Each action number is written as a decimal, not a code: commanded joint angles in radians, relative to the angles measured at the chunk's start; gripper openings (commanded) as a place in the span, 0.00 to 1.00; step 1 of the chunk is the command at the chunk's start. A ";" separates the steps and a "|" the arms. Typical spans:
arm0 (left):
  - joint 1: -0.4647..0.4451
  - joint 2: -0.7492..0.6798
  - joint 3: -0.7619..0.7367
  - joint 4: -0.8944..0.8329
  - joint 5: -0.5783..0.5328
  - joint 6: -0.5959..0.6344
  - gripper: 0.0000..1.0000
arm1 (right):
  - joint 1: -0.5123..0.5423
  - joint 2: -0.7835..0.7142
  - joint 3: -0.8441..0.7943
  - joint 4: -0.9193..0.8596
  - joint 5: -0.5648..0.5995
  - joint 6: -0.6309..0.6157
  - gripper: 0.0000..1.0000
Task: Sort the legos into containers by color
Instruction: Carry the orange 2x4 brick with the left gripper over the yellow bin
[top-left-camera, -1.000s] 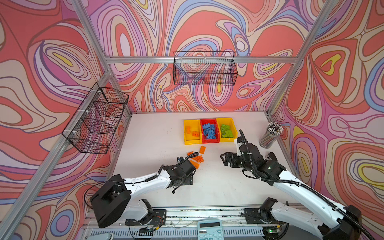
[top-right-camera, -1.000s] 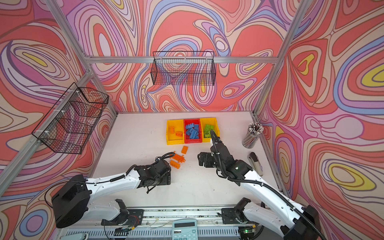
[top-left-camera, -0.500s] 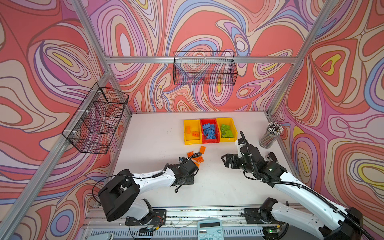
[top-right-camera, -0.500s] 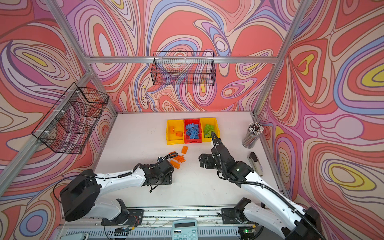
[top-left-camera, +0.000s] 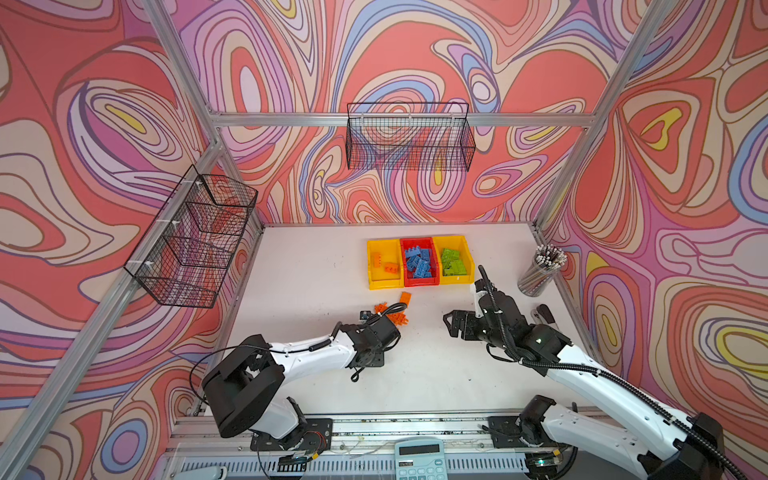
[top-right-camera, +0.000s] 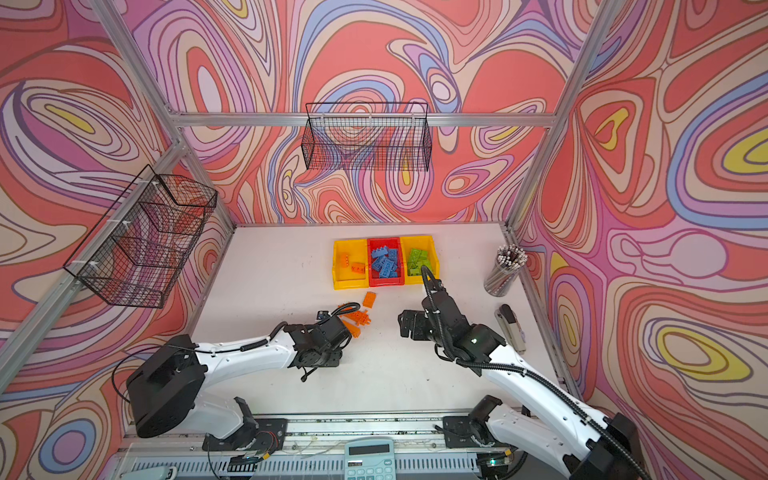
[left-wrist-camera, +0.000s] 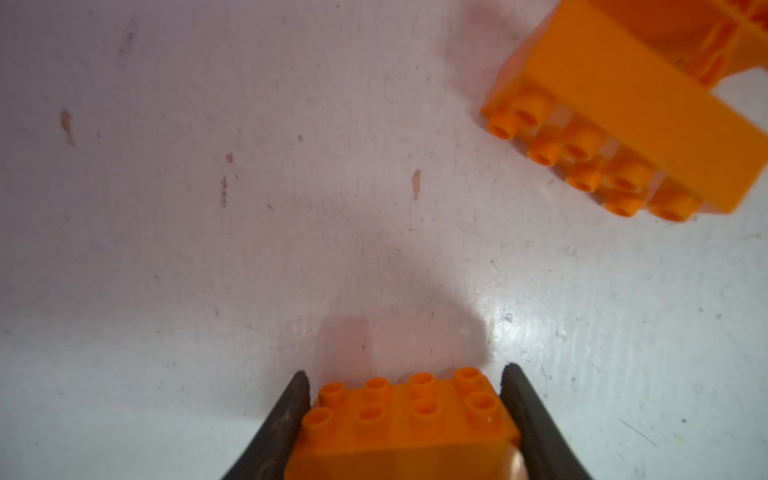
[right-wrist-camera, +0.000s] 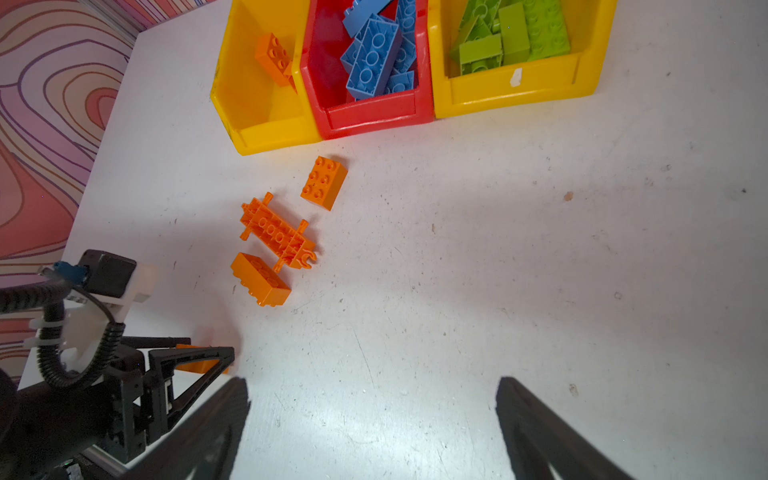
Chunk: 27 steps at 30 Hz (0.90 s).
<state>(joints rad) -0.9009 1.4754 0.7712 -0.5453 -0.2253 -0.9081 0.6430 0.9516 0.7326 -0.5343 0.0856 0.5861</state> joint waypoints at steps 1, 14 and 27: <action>-0.004 0.000 0.061 -0.102 -0.077 0.024 0.39 | 0.006 -0.008 -0.019 0.011 0.015 -0.002 0.98; 0.108 0.150 0.368 -0.135 -0.124 0.210 0.38 | 0.006 -0.043 -0.018 -0.019 0.034 -0.011 0.98; 0.285 0.415 0.794 -0.133 0.002 0.374 0.34 | 0.006 -0.052 -0.015 -0.035 0.063 -0.005 0.98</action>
<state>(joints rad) -0.6426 1.8458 1.5097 -0.6518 -0.2649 -0.5823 0.6430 0.9104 0.7193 -0.5503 0.1238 0.5777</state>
